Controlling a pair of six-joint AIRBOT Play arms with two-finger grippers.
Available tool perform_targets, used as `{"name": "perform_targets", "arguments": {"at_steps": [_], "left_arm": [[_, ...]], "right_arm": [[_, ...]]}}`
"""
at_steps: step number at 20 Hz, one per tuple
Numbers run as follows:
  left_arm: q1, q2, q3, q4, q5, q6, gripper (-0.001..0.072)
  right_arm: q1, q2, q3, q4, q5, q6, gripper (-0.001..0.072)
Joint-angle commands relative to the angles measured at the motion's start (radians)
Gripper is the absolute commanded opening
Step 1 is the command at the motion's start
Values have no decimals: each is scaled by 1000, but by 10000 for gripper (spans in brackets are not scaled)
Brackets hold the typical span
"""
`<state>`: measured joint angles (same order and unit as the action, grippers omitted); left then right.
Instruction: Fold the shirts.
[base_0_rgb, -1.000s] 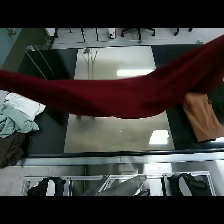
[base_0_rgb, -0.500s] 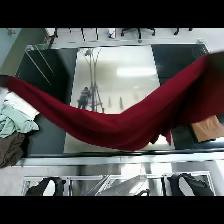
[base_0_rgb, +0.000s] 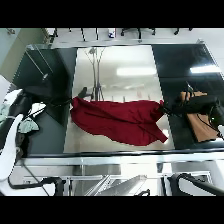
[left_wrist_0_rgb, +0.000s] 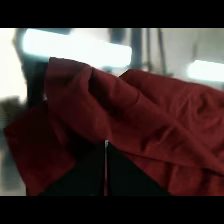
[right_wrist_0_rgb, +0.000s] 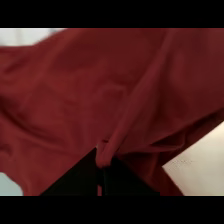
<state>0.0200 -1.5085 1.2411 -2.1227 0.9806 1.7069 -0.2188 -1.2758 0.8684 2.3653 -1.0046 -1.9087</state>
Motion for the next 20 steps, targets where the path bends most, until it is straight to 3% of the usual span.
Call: {"name": "perform_targets", "arguments": {"at_steps": [1, 2, 6, 9, 15, 20], "left_arm": [[-13, -144, 157, -2, 167, -8, 446], [-12, -143, 193, 1, 212, -52, 706], [-17, -72, 244, 3, 417, -124, 706], [-55, 78, 51, 11, 402, -142, 706], [-209, 332, -480, 3, 46, -200, 705], [-296, 296, -599, -1, -150, -209, 706]], "right_arm": [[-5, -35, -7, 1, 19, -8, 18], [-8, -28, 0, 2, 17, -18, 18], [-29, -1, 8, -7, 9, -34, 18], [-43, -1, 8, -10, -11, -60, 18], [-48, -1, 8, -10, -11, -60, 19], [-47, -1, 8, -7, -19, -60, 19]]}}
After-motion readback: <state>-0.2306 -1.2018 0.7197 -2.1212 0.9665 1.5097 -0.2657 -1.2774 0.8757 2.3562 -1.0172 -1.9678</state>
